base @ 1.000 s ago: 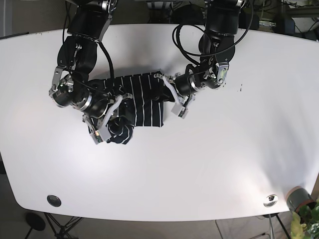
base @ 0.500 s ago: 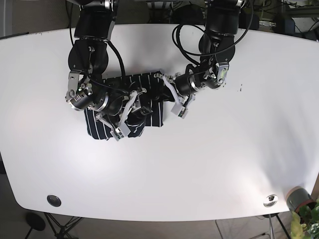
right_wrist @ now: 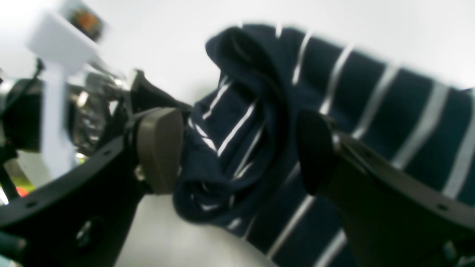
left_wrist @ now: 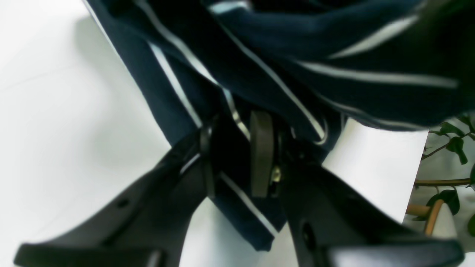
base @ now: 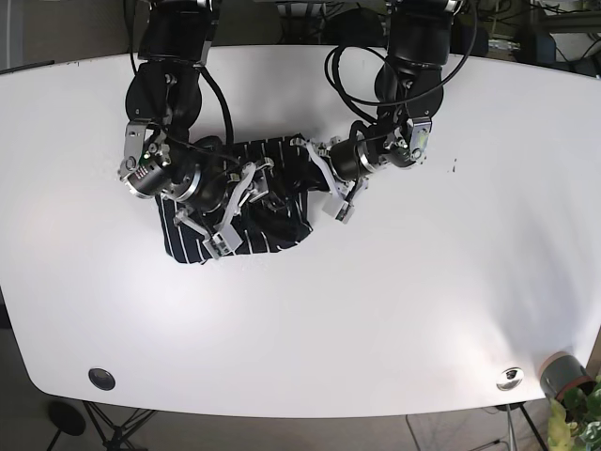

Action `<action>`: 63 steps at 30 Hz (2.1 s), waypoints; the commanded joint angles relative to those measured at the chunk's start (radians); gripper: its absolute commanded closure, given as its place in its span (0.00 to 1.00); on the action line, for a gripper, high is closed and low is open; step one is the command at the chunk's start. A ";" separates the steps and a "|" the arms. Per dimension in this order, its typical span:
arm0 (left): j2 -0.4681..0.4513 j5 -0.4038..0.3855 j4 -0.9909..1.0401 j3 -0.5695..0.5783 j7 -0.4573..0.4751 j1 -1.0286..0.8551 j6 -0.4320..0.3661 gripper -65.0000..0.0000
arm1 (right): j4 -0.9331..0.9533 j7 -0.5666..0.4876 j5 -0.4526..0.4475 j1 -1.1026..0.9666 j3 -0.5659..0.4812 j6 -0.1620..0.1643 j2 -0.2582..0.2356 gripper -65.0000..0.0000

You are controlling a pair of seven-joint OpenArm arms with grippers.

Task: Fold the T-shirt properly
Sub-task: 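Fold the strip in half, carrying the right gripper's end toward the left gripper, then grasp the folded striped bundle's edges with both grippers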

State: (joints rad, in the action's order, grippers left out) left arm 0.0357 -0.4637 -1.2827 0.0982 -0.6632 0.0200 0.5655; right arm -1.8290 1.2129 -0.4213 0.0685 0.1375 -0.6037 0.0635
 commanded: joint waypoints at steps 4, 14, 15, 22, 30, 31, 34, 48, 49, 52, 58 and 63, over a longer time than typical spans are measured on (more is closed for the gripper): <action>0.000 0.041 -0.114 -0.001 -0.045 0.008 -0.011 0.82 | -0.076 -0.021 -0.023 0.003 0.000 -0.008 -0.024 0.30; -0.075 0.041 -0.321 -0.001 -0.045 -0.038 -0.011 0.82 | -0.061 -0.028 -0.023 -0.049 0.001 -0.009 -0.027 0.30; -0.087 0.041 -0.335 -0.001 -0.045 -0.047 -0.011 0.82 | -0.047 -0.028 -0.023 -0.054 0.001 -0.009 -0.024 0.30; -0.194 0.041 -0.437 -0.021 -0.040 -0.116 -0.011 0.82 | 0.045 -0.129 -0.023 -0.092 -0.089 -0.009 -0.026 0.30; -0.214 0.041 -0.479 -0.190 -0.045 -0.165 -0.011 0.82 | 0.248 -0.242 -0.021 -0.092 -0.207 -0.009 -0.029 0.55; -0.214 0.041 -0.479 -0.197 -0.045 -0.163 -0.011 0.82 | 0.277 -0.264 -0.020 -0.092 -0.213 -0.009 -0.029 0.58; -0.216 0.044 -0.479 -0.200 -0.045 -0.157 -0.011 0.82 | 0.326 -0.302 -0.020 -0.091 -0.217 -0.009 -0.029 0.60; -0.207 0.050 -0.479 -0.019 -0.045 -0.024 -0.017 0.82 | -0.064 -0.140 -0.023 -0.091 -0.091 -0.008 -0.057 0.61; -0.205 0.050 -0.478 0.001 -0.045 -0.016 -0.017 0.82 | -0.076 -0.137 -0.023 -0.088 -0.071 -0.008 -0.057 0.61; -0.181 0.050 -0.473 0.076 -0.045 0.013 -0.017 0.82 | -0.091 -0.130 -0.023 -0.043 0.021 -0.008 -0.063 0.61; -0.113 0.053 -0.466 0.186 -0.042 0.025 -0.019 0.82 | -0.031 -0.129 -0.023 0.037 0.146 -0.008 -0.130 0.61; -0.043 0.125 -0.400 0.266 -0.040 0.065 -0.019 0.82 | 0.117 -0.137 -0.017 0.130 0.181 -0.008 -0.173 0.72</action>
State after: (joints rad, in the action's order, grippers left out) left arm -0.0341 -0.3401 -1.6859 0.3504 -0.7322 0.0620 0.5465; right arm -1.7439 1.1019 -0.4152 0.1482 0.3149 -0.6056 -0.0956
